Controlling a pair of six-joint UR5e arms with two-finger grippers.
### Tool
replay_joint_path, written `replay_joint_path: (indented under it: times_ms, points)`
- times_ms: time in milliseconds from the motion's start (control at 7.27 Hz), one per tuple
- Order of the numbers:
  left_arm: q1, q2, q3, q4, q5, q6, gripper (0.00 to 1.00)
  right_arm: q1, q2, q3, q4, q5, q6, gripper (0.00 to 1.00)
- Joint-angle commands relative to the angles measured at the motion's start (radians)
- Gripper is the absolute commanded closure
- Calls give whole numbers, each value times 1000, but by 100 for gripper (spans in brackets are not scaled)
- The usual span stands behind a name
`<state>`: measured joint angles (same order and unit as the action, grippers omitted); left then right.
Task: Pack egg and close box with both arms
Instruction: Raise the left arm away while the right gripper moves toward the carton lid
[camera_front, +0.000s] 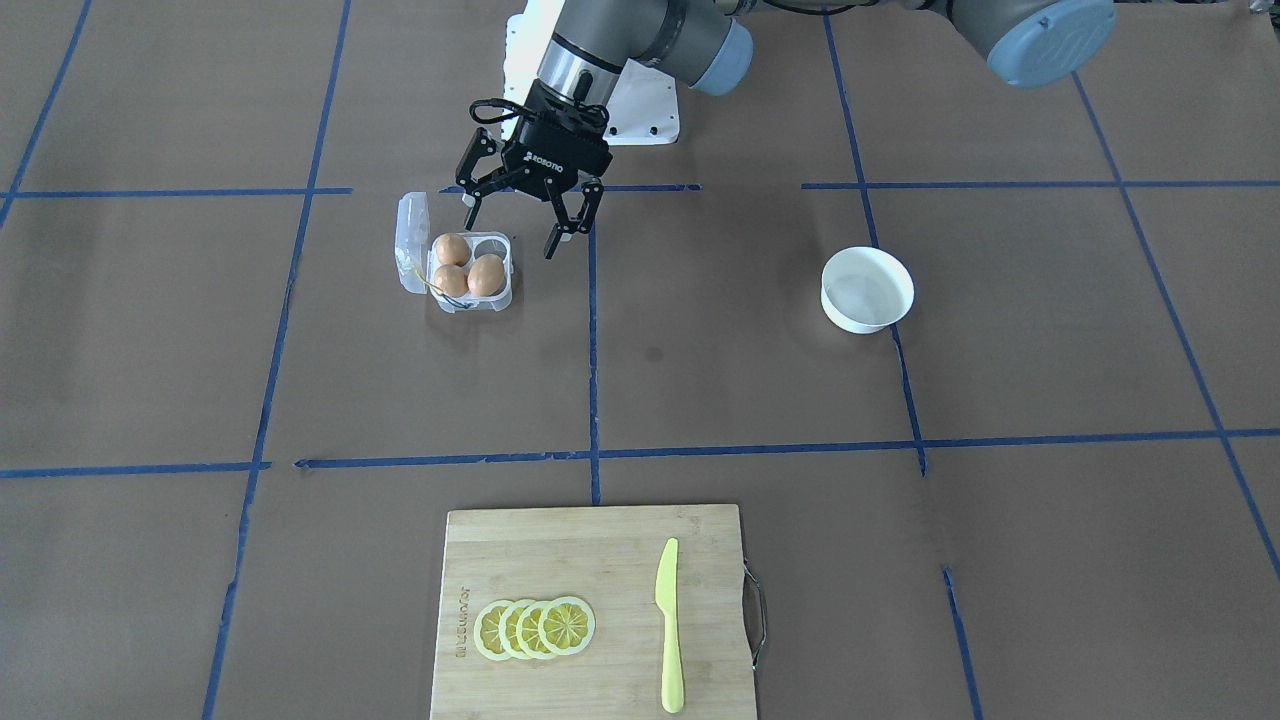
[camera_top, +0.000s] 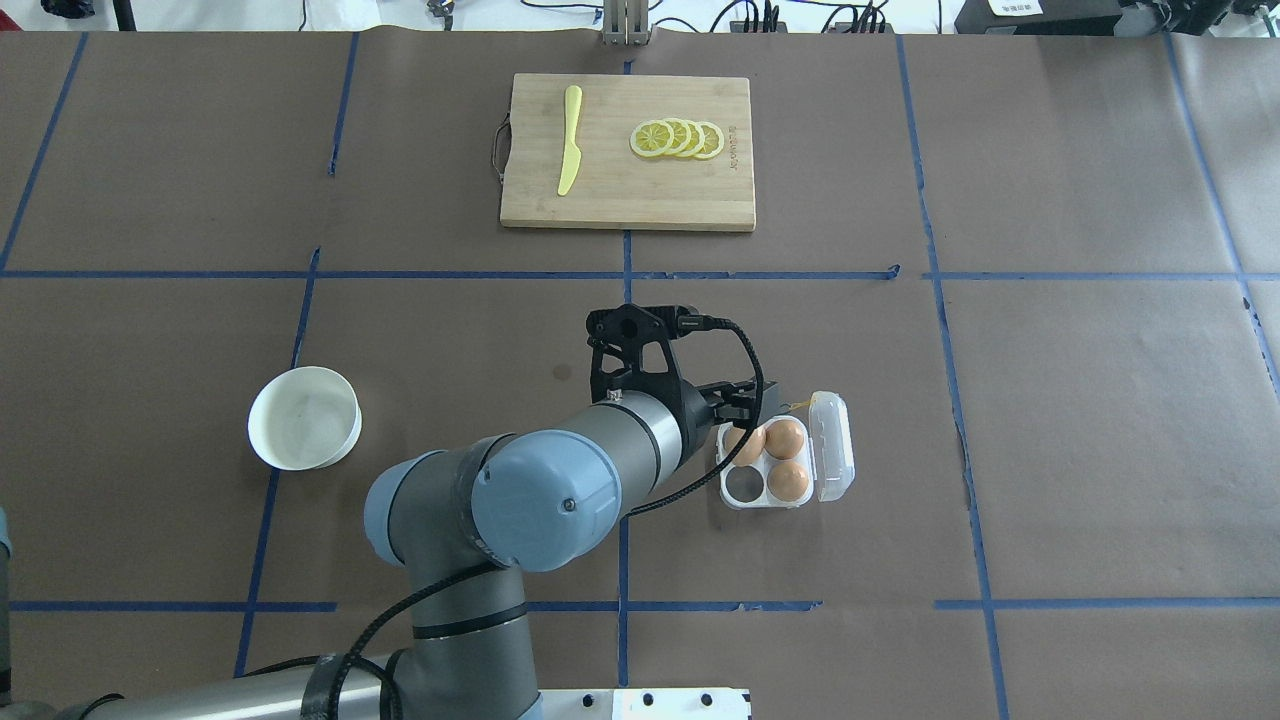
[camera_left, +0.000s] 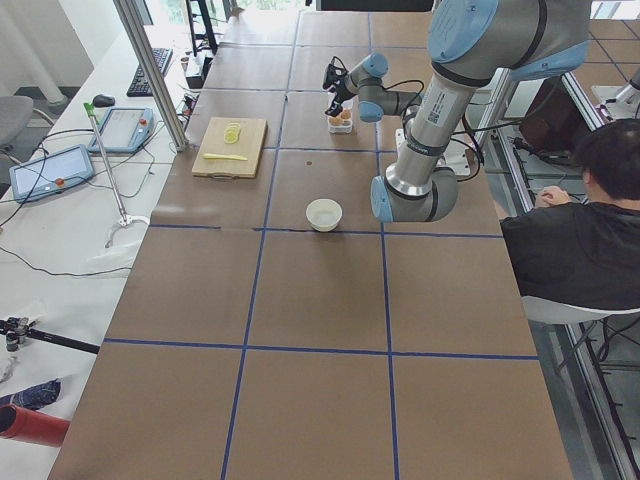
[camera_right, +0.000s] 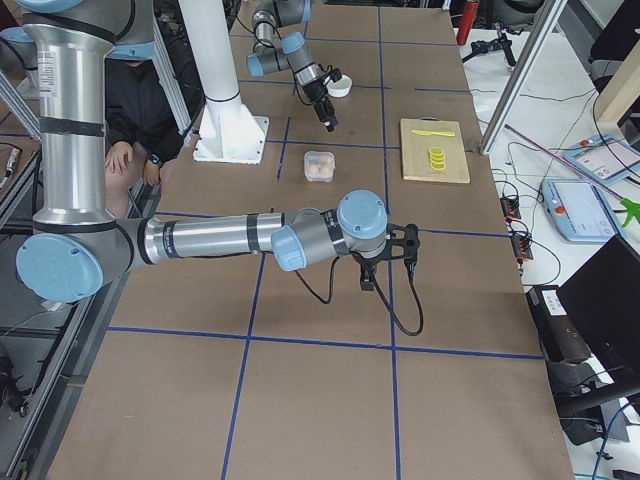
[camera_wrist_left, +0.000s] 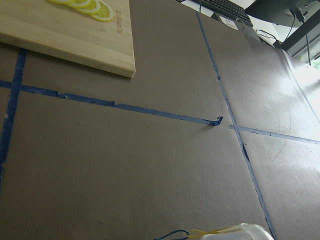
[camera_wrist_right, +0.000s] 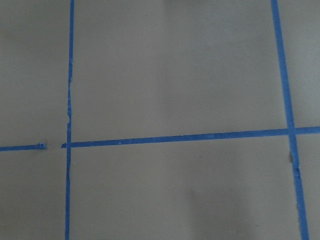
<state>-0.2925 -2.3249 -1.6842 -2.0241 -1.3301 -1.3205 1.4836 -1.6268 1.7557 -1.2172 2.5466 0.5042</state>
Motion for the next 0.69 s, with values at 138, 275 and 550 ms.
replay_joint_path:
  times_ms: [138, 275, 550]
  points:
    - [-109, 74, -129, 163, -130, 79, 0, -251, -7, 30, 349, -145, 467, 0]
    - [-144, 97, -162, 217, -159, 128, 0, -351, -8, 72, 390, -219, 591, 0]
    - [-262, 114, -224, 341, -242, 264, 0, -512, -5, 152, 390, -322, 748, 8]
